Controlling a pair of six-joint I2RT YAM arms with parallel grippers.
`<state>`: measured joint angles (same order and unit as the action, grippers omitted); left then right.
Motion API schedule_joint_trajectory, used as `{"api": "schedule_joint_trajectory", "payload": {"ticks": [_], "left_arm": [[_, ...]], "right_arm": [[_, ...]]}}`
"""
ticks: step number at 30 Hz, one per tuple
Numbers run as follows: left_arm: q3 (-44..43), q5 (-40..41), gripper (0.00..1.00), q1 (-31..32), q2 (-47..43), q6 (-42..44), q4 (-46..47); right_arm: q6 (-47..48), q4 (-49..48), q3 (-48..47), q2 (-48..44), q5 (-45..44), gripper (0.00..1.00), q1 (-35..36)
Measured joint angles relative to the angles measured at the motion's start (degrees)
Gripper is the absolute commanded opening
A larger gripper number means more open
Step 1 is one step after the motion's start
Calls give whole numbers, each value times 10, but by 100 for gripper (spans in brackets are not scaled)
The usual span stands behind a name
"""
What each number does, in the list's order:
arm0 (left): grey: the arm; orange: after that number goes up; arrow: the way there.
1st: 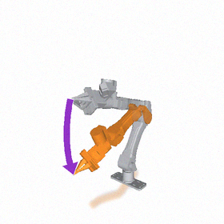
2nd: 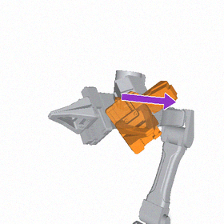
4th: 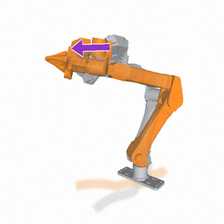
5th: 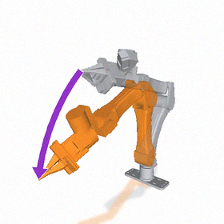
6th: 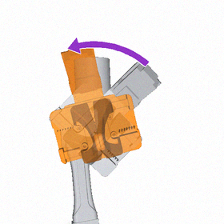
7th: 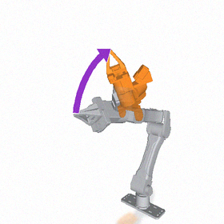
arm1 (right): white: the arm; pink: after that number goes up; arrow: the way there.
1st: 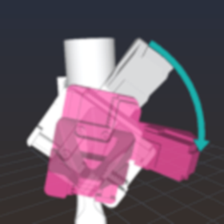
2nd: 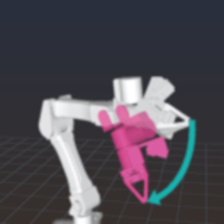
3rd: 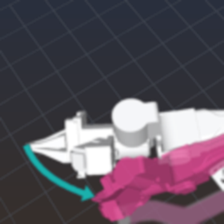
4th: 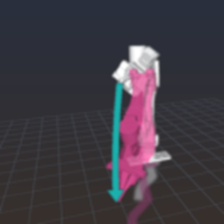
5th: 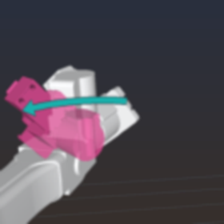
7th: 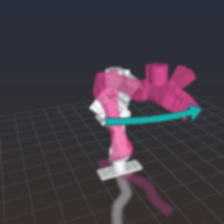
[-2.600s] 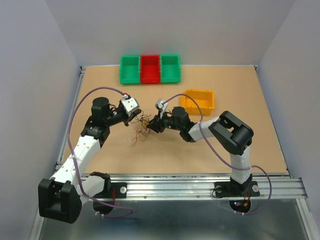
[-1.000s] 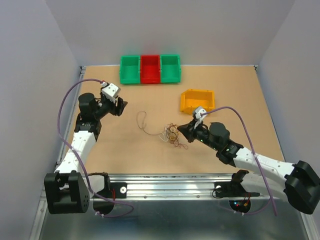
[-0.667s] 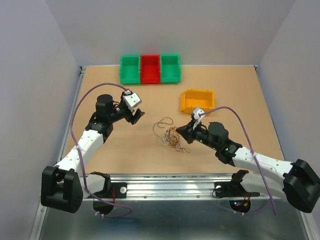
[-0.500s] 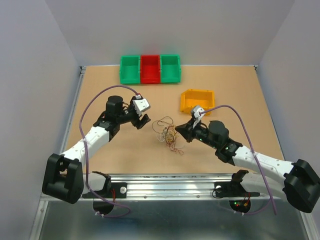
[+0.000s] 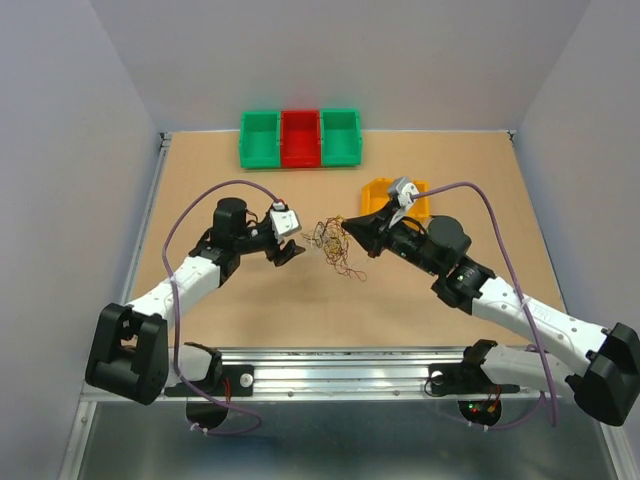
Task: Untangle the cables
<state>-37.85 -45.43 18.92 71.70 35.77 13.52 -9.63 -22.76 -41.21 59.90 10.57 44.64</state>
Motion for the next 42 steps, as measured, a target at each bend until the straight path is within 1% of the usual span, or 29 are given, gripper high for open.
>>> {"api": "schedule_joint_trajectory", "payload": {"ticks": [2,7,11,13,15,17,18,20,21,25,28,32,33,35,36,38,41,42], "left_arm": [[8,-12,70,0,-7,6,8],[26,-33,70,1,-19,19,33],[62,-48,70,1,-38,17,79],[77,-46,68,1,-44,8,109],[80,-45,59,1,-43,0,128],[80,-47,44,1,-40,-7,147],[80,-49,24,1,-39,-15,155],[80,-48,9,3,-38,-21,165],[80,-45,0,5,-36,-23,170],[80,-34,0,7,-27,-31,176],[80,-22,0,9,-26,-33,176],[71,25,0,7,-24,-48,171],[63,40,0,3,-22,-55,169],[47,49,0,-23,-17,-72,168],[40,52,0,-38,-15,-80,169],[26,65,0,-81,-9,-102,170],[18,111,0,-121,-9,-128,171],[18,129,0,-133,-10,-136,170]], "right_arm": [[-4,6,-17,0,3,0,0],[-9,13,-60,10,7,1,0],[-11,17,-84,25,19,1,0],[-11,18,-86,29,24,1,0],[-12,21,-86,31,29,0,0],[-12,25,-86,33,33,1,0],[-12,26,-86,33,34,1,0],[-13,27,-86,33,35,1,0],[-13,27,-86,33,35,1,0],[-13,27,-86,31,29,1,0],[-13,29,-85,19,9,1,0],[-13,30,-68,-28,-46,1,0],[-14,30,-51,-55,-79,1,0],[-15,30,-26,-94,-123,1,0],[-16,33,-5,-120,-162,0,0],[-19,41,20,-160,-210,0,0],[-22,57,57,-223,-284,1,0],[-23,65,74,-265,-315,0,0]]}}
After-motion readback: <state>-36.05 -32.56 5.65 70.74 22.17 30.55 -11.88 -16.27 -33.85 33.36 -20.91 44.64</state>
